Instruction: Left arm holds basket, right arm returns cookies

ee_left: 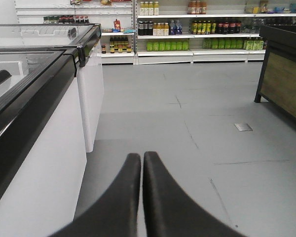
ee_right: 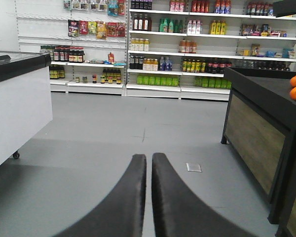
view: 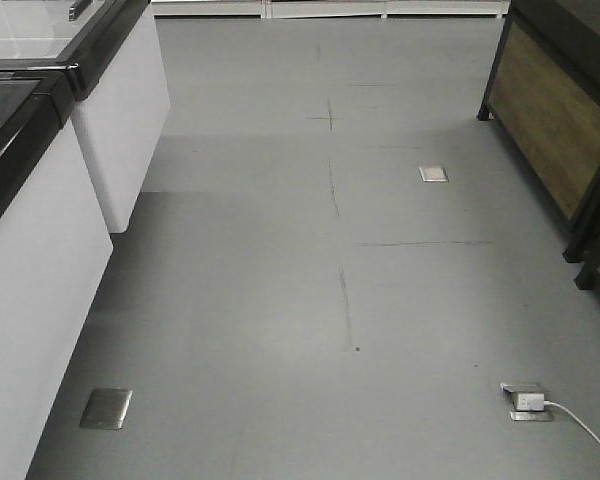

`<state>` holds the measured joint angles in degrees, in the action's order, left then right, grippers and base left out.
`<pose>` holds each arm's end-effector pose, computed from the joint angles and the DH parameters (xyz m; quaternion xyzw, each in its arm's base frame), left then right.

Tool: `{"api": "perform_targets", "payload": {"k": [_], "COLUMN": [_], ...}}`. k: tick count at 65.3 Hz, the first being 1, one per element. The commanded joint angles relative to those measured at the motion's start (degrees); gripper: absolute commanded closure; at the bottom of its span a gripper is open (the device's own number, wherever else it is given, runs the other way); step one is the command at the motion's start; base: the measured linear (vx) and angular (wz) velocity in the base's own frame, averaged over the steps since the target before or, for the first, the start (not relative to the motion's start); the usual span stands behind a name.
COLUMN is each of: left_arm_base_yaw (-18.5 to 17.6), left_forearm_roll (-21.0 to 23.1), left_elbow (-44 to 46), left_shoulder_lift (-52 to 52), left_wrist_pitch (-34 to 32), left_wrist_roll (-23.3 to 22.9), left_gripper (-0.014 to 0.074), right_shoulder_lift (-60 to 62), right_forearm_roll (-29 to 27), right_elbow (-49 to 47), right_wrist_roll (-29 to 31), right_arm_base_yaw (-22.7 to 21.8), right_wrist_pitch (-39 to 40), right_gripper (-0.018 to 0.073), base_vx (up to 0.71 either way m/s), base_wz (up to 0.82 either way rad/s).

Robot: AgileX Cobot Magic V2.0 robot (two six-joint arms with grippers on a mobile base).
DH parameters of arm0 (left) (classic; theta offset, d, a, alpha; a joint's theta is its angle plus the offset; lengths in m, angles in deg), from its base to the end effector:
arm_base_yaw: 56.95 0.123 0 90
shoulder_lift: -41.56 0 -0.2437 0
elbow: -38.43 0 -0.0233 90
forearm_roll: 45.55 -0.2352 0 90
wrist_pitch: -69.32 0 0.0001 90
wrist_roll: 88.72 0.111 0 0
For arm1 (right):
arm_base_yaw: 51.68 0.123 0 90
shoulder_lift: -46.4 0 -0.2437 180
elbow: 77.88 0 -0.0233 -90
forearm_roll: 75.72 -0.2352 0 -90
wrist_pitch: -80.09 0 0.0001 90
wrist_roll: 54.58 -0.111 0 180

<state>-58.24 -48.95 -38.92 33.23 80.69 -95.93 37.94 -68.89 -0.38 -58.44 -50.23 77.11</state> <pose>0.1018 -0.0010 0.1856 -0.0208 0.7488 -0.0255 0.6619 0.1029 0.0019 0.2007 -0.0247 0.7000 -0.0116 0.7137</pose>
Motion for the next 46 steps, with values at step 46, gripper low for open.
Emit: {"api": "perform_targets", "payload": {"k": [46], "left_arm_base_yaw": [-0.4], "left_forearm_roll": [0.3], "left_elbow": [1.3], "left_shoulder_lift": [0.6], "left_wrist_pitch": [-3.0], "left_wrist_roll": [2.0], "left_gripper": [0.0604], "right_shoulder_lift": [0.7], "right_forearm_roll": [0.2], "right_elbow": [1.0], "right_wrist_roll": [0.4], "right_arm_base_yaw": [-0.2], "right_wrist_pitch": [4.3], "right_gripper": [0.0562], "base_vx": [0.0], "base_wz": [0.0]}}
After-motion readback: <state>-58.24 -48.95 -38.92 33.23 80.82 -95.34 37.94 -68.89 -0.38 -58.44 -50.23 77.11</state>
